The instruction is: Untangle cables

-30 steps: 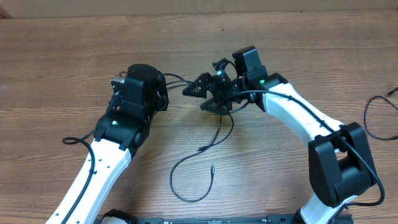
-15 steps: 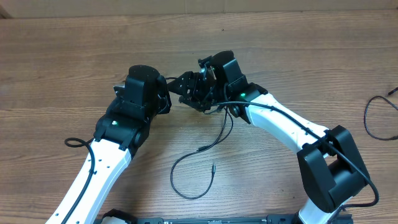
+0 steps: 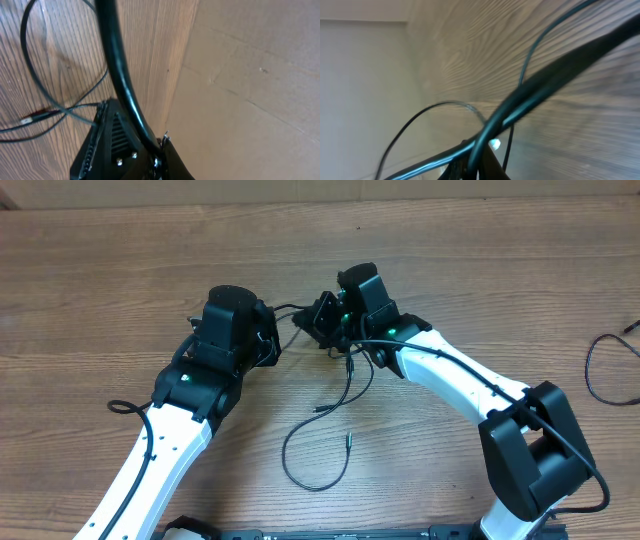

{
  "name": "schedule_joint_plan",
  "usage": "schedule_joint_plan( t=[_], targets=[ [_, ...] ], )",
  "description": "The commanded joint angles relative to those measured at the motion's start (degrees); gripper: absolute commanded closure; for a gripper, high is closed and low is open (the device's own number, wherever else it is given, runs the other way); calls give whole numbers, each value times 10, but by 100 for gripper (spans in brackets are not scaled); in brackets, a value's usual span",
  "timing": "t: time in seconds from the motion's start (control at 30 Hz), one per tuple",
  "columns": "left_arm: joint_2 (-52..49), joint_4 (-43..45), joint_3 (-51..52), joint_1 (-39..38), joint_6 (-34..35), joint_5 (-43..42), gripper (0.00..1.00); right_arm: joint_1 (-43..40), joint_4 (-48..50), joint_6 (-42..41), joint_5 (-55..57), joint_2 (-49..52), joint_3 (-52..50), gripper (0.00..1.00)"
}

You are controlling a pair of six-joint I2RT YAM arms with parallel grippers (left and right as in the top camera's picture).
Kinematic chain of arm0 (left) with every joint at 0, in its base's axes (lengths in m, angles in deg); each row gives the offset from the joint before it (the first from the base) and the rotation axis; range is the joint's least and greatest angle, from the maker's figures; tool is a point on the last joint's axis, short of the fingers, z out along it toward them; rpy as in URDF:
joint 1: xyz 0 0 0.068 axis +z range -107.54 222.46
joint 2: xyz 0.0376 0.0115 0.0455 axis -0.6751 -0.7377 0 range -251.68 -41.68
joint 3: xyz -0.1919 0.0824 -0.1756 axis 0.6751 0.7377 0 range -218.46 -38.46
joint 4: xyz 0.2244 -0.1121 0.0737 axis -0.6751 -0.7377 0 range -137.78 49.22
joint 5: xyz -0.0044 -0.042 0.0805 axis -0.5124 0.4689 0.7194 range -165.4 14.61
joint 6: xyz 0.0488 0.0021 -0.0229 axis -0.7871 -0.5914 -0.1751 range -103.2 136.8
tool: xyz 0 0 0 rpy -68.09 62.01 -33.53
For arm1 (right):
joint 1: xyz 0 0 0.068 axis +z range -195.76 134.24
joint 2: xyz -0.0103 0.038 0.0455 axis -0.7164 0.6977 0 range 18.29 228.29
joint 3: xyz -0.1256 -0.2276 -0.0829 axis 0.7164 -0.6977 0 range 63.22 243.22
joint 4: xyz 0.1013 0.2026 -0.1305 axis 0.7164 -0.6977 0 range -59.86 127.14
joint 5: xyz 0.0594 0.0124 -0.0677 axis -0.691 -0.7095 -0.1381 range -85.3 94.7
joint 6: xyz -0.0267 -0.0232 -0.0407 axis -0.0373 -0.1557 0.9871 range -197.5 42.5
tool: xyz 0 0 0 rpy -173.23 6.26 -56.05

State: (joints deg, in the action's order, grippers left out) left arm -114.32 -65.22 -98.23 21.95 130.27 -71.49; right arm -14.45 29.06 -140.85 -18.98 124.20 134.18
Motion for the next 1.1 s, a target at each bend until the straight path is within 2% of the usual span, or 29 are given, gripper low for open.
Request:
schedule_joint_plan(
  t=[0.0,0.1,0.13,0.3,0.53,0.7,0.83,1.07],
  targets=[
    [12,-2,-9,7,-54,48,95,-46,-55,93,39,-8,-1,96],
    [13,-3,-9,24,-86,59,96,-95,-132,120,57,-11,0,96],
    [17,-2,-9,38,-102,57,95,-126,-173,155,78,-13,0,96],
    [45,15,-12,84,-167,54,96,-226,-257,223,146,-16,0,96],
    [99,62,-13,120,-237,63,96,-335,-261,299,156,-16,0,96],
    [143,98,-13,169,-349,104,96,-412,-263,380,159,-17,19,96],
    [155,75,-13,200,-402,171,96,-445,-289,456,168,-20,74,96],
    [157,-14,-13,231,-402,287,96,-495,-302,486,197,-20,215,96]
  ],
)
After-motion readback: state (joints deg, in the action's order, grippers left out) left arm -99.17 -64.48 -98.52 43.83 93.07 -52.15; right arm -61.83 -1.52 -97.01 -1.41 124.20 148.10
